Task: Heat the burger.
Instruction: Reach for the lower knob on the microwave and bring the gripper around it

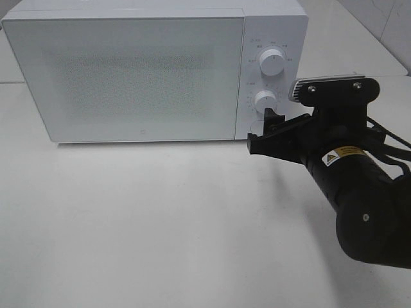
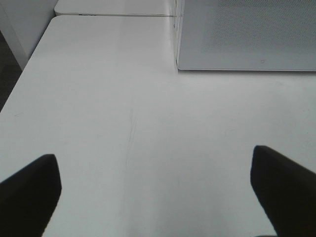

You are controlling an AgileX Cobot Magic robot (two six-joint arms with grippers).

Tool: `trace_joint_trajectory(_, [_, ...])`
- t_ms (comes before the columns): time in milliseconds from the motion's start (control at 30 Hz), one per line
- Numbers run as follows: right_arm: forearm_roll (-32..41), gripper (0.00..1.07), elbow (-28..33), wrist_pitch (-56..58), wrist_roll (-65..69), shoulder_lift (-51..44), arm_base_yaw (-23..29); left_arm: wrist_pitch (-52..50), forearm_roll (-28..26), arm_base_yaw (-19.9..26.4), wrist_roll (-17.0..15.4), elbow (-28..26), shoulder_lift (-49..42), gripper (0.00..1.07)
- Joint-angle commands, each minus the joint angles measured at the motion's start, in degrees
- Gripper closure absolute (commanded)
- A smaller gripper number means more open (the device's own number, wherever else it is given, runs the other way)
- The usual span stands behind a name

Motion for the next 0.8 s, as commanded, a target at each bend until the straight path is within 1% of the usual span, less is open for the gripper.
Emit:
trace_joint_trajectory(33, [3.04,0.32,-2.64,-10.94,-1.32,2.12,1.26,-0.92,-0.40,0.00,0.00,0.23,-1.49,0.09])
trace_joint_trajectory(300, [4.76,0.32,-6.70,-10.94,-6.65,7.16,2.52,-0.92,-0.40,0.00,0.00,0.23,-1.49,0.09])
trace_joint_trajectory(800, [4.70,0.32,-7.22,-10.89,-1.95,7.85,2.46,-0.92,-0.40,0.00,0.00,0.23,-1.49,0.09])
